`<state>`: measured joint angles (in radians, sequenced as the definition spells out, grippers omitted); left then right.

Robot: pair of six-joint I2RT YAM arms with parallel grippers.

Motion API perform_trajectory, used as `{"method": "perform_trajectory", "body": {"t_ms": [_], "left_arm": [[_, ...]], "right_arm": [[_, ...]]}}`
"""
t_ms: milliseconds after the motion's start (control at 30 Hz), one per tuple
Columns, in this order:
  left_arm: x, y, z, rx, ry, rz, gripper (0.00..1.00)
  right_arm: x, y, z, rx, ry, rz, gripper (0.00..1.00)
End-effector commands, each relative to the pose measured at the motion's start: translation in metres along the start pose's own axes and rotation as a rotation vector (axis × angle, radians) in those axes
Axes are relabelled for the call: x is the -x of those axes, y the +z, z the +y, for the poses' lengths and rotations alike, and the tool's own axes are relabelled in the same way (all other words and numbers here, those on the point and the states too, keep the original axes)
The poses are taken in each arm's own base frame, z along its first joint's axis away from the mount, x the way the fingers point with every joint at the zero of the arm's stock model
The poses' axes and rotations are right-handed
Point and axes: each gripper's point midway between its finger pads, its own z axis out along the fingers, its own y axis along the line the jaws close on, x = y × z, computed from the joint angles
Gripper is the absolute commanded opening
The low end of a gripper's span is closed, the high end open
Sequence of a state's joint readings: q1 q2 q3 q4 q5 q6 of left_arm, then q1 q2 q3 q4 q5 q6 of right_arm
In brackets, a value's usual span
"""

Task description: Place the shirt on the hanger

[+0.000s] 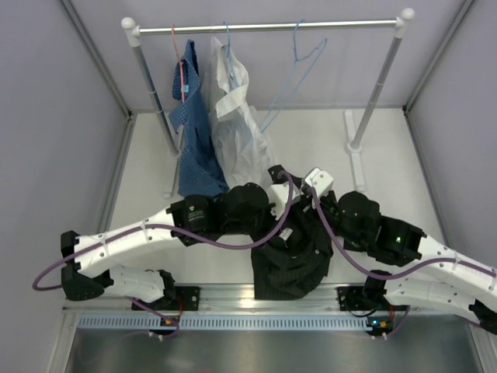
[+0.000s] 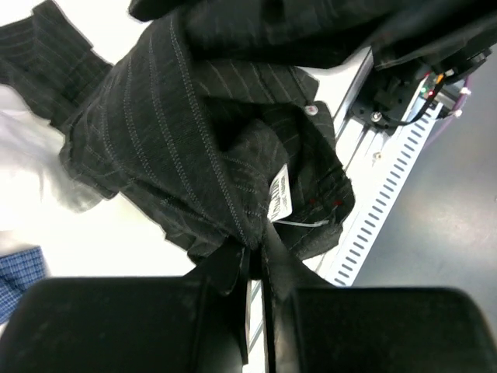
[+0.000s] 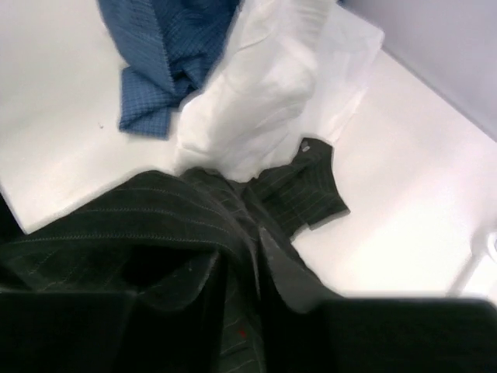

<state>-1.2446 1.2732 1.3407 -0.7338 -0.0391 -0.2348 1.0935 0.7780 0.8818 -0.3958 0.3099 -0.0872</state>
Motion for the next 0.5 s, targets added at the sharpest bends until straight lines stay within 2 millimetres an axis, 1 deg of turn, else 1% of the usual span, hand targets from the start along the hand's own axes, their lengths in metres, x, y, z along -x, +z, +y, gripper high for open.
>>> {"method": "perform_trajectory", "body": {"t_ms": [0,33,67,100,133,167,200,233,267,300,333,400,433,467], "left_arm": [[0.021,-0.021,0.008,0.032,-0.016,-0.11,0.06],[0.022,-0.028,0.013,0.049,-0.023,-0.131,0.07],[0.02,-0.03,0.018,0.075,-0.03,-0.138,0.1],[0.023,-0.035,0.032,0.147,-0.043,-0.164,0.16],[0.026,-0.044,0.038,0.181,-0.053,-0.195,0.23],[0.028,-0.047,0.044,0.213,-0.076,-0.217,0.34],[0.031,-0.051,0.048,0.234,-0.093,-0.241,0.47],[0.033,-0.053,0.05,0.241,-0.105,-0.268,0.77],[0.037,-0.059,0.047,0.219,-0.128,-0.307,0.87],[0.035,-0.053,0.045,0.201,-0.143,-0.329,0.98],[0.034,-0.052,0.045,0.2,-0.167,-0.345,0.98],[0.031,-0.054,0.052,0.232,-0.298,-0.384,0.98],[0.019,-0.049,0.059,0.271,-0.359,-0.377,0.98],[0.015,-0.048,0.066,0.305,-0.499,-0.409,0.98]], "right_arm": [[0.017,0.0,-0.026,-0.16,0.006,-0.074,0.17],[0.018,-0.002,-0.028,-0.168,0.007,-0.074,0.13],[0.019,-0.004,-0.029,-0.17,0.012,-0.078,0.0],[0.023,-0.006,-0.029,-0.168,0.026,-0.087,0.0],[0.024,-0.008,-0.031,-0.176,0.033,-0.087,0.0],[0.026,-0.009,-0.031,-0.178,0.042,-0.088,0.0],[0.034,-0.012,-0.033,-0.181,0.065,-0.098,0.0],[0.036,-0.012,-0.034,-0.187,0.073,-0.095,0.0],[0.037,-0.014,-0.035,-0.192,0.08,-0.091,0.0],[0.043,-0.017,-0.039,-0.209,0.106,-0.106,0.0],[0.045,-0.022,-0.045,-0.241,0.122,-0.119,0.0],[0.047,-0.026,-0.053,-0.281,0.148,-0.135,0.0],[0.046,-0.029,-0.059,-0.317,0.152,-0.137,0.0],[0.047,-0.032,-0.061,-0.33,0.174,-0.144,0.0]]}}
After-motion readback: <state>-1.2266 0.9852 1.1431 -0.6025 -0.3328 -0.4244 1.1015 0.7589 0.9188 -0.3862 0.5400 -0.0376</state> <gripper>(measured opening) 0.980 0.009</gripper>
